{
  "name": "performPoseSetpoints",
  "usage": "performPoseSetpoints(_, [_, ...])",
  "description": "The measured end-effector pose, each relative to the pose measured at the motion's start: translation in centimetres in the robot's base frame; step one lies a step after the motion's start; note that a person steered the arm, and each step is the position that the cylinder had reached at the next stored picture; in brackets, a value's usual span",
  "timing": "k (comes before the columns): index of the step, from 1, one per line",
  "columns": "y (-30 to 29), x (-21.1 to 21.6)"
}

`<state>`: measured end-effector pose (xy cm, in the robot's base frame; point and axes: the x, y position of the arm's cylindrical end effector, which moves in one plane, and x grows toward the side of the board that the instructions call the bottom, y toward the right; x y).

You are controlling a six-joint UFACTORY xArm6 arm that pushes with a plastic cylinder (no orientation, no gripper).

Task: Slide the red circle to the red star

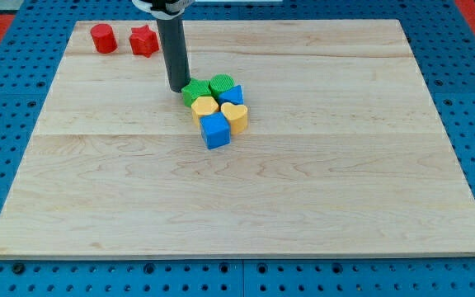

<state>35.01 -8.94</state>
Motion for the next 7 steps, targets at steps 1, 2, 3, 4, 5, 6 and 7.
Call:
performPoseSetpoints(1, [-0.6,-1.1])
performPoseSetpoints(2, [-1.9,-3.1])
performPoseSetpoints(3, [-1.9,-5.2])
performPoseSetpoints(4, [-2.2,-5.3])
performPoseSetpoints(5, [-2.8,-5.3])
performPoseSetpoints(6, [-5.4,-4.9])
performPoseSetpoints(7, [-7.7,-4.8])
